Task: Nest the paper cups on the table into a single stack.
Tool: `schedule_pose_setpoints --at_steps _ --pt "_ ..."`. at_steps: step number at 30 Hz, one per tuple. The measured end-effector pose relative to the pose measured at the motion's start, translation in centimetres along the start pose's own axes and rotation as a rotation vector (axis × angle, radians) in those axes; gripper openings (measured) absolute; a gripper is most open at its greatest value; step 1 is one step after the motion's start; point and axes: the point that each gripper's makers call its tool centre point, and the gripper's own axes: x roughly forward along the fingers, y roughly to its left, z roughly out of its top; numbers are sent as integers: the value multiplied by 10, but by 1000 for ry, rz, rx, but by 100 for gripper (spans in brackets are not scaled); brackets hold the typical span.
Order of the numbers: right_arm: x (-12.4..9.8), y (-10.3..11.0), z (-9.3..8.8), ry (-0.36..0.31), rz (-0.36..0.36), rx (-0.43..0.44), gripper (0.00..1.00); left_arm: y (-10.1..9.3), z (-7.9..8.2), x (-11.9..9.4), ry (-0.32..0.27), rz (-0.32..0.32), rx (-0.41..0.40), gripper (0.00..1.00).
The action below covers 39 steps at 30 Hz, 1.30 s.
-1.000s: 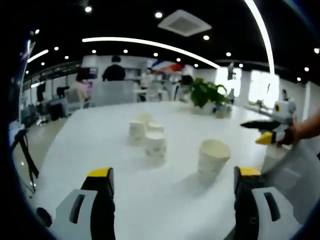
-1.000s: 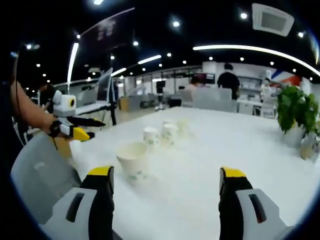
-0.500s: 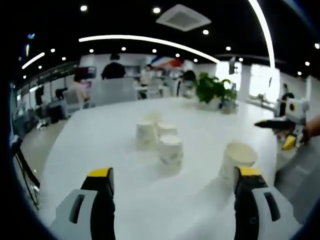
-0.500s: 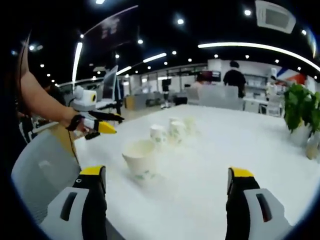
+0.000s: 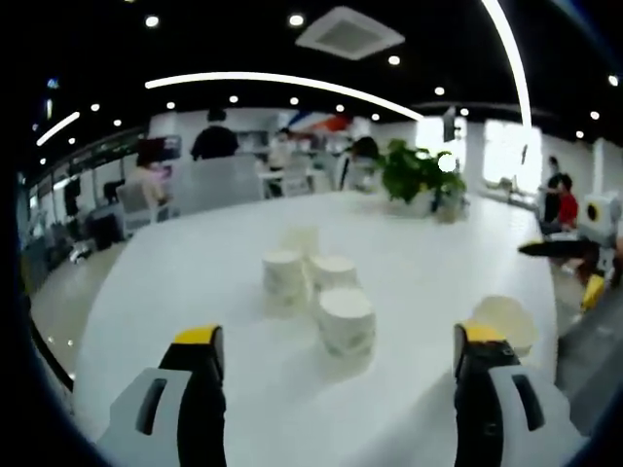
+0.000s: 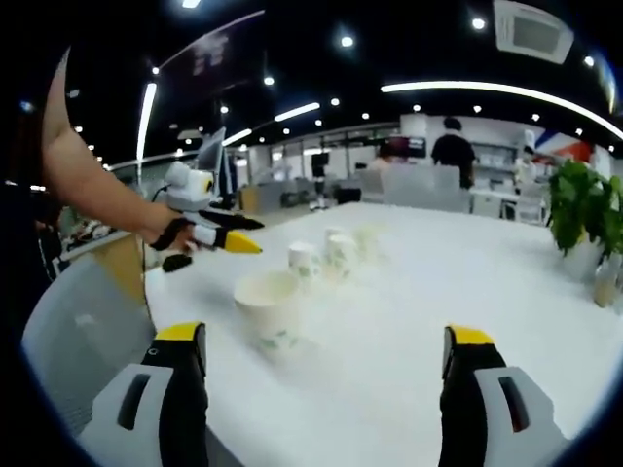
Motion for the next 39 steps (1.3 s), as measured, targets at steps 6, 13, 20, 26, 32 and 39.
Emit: schedule_pose_setpoints --at_steps 6,13,20,26,32,39 --pt "0 -1 -2 3 -2 -2 100 4 2 17 9 -10 16 95" --pt "-1 -2 -3 8 -9 8 100 8 1 34 28 -21 18 92" --pt "-1 -2 -6 19 -6 12 99 4 -10 50 68 -36 14 83" --pt "-1 0 -8 29 -2 5 99 2 -20 66 109 -44 21 75" --pt "-1 1 -9 33 -2 8 98 4 -21 74 119 -25 -3 65" --pt "-3 2 -10 38 -4 10 97 5 -31 74 163 -13 -4 46"
